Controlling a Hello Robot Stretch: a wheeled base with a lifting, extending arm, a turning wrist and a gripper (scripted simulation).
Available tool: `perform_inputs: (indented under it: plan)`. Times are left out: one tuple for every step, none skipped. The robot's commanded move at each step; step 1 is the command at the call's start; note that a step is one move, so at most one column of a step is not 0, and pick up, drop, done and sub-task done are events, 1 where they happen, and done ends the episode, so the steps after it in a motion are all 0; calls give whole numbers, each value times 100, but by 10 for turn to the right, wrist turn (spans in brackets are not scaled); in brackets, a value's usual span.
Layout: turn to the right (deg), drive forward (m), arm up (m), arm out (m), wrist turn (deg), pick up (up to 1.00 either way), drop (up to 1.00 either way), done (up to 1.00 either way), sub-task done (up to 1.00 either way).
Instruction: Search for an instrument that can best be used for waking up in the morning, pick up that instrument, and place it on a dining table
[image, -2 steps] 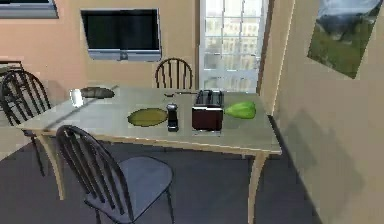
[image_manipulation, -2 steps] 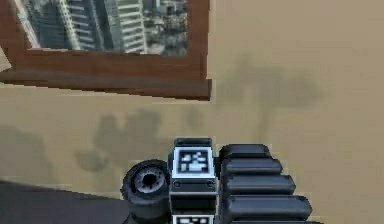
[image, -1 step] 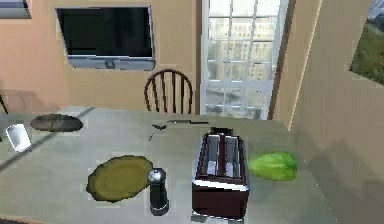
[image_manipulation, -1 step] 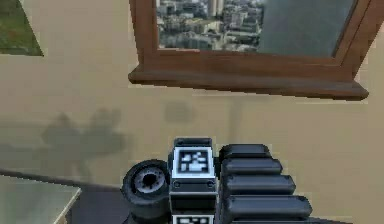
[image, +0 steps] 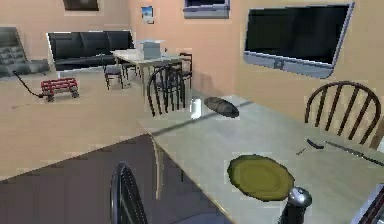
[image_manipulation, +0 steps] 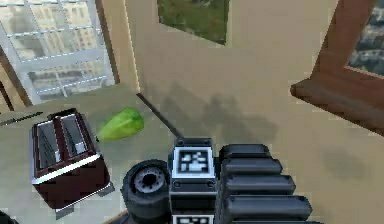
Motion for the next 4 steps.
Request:
perform_inputs:
  plan:
    - [-450, 0, 0, 0, 0, 0, 0, 0, 0]
    - [-450, 0, 0, 0, 0, 0, 0, 0, 0]
    - [-390, 0, 0, 0, 0, 0, 0, 0, 0]
    - [450, 0, 0, 0, 0, 0, 0, 0, 0]
